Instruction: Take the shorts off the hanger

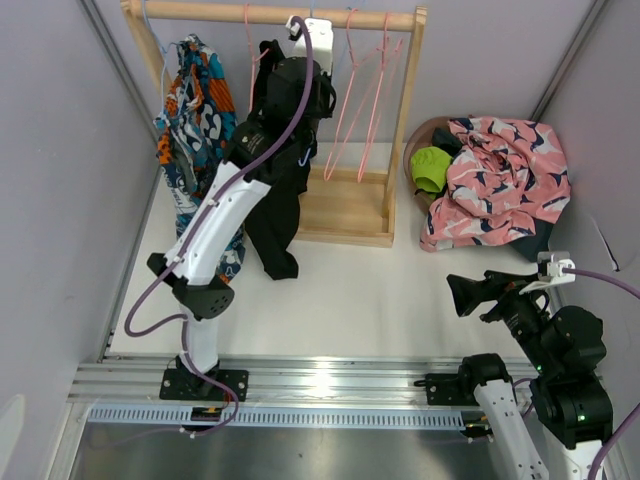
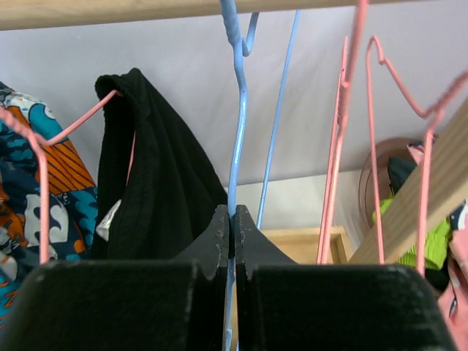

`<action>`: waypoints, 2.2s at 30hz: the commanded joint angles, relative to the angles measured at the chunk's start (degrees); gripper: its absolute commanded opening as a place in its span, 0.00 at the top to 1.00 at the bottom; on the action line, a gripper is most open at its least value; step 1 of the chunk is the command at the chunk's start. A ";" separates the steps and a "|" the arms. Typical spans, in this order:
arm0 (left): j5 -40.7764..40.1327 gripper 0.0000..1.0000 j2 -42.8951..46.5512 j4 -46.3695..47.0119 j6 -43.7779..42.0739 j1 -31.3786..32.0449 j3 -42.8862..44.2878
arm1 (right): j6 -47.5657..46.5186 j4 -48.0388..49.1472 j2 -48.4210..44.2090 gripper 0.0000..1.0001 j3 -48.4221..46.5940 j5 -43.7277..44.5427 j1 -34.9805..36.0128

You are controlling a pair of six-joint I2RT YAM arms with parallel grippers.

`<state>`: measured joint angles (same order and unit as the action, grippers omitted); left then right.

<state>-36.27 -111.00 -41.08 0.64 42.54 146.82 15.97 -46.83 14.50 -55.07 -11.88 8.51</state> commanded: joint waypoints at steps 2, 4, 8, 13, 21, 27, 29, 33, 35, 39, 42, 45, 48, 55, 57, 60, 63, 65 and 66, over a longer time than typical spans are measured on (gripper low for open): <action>0.85 1.00 -0.79 8.38 -1.17 -3.69 2.85 | -0.23 1.92 -0.70 0.00 0.40 0.19 0.28; 2.69 1.00 -1.15 8.30 0.85 -4.83 2.68 | -0.15 2.09 -0.62 0.00 0.49 0.28 0.36; 4.71 0.95 -1.15 7.24 1.29 -5.02 0.49 | -0.23 2.35 -0.62 0.01 0.66 0.28 0.19; 4.98 0.92 -0.18 5.57 1.55 -5.02 -3.20 | -0.23 2.36 -0.70 0.00 0.67 0.19 0.10; 7.62 0.75 3.58 2.59 2.96 -5.10 -6.46 | -0.15 2.44 -1.14 0.01 0.75 0.36 -0.08; 11.48 0.32 13.95 2.50 4.71 -5.02 -14.10 | -0.15 2.44 -1.41 0.01 0.75 0.28 -0.16; 13.50 0.22 18.87 1.88 4.89 -5.02 -16.55 | -0.15 2.36 -1.49 0.01 0.75 0.19 -0.08; 15.00 0.12 26.35 0.83 4.89 -5.10 -19.46 | -0.06 2.44 -1.41 0.00 0.84 0.19 -0.08; 13.34 0.09 29.68 1.35 3.58 -5.10 -21.04 | -0.15 2.44 -1.49 0.01 0.84 0.19 -0.08; 10.60 0.08 31.02 1.36 1.90 -8.52 -22.99 | -0.23 2.44 -1.41 0.01 0.84 0.10 -0.08; 14.99 0.08 29.97 0.65 4.01 -13.18 -24.21 | -0.15 2.36 -1.49 0.01 0.75 0.10 -0.08; 18.86 0.08 28.83 1.70 5.24 -16.61 -26.15 | -0.23 2.18 -1.41 0.00 0.67 0.10 -0.08; 22.55 0.08 26.55 2.58 5.95 -18.98 -27.20 | -0.23 2.18 -1.23 0.01 0.66 0.19 -0.08; 25.37 0.09 22.50 4.78 5.33 -20.57 -27.03 | -0.15 2.27 -1.05 0.01 0.75 0.37 -0.08; 25.29 0.09 21.71 4.87 5.16 -20.75 -27.12 | -0.23 2.27 -0.97 0.00 0.75 0.37 -0.16; 25.11 0.10 20.39 4.78 5.16 -21.01 -27.55 | -0.15 2.27 -0.97 0.01 0.75 0.45 -0.16; 25.64 0.17 20.03 5.57 5.24 -21.36 -29.04 | -0.15 2.27 -0.88 0.01 0.84 0.54 -0.16; 25.55 0.20 19.77 6.01 5.33 -21.36 -30.19 | -0.15 2.36 -0.79 0.01 0.84 0.54 -0.08; 25.55 0.21 19.68 6.36 5.33 -21.36 -30.80 | -0.15 2.36 -0.79 0.01 0.84 0.54 -0.16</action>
<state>-11.73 -91.11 -37.34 5.58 21.78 117.67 15.99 -46.41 13.58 -54.22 -11.86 8.51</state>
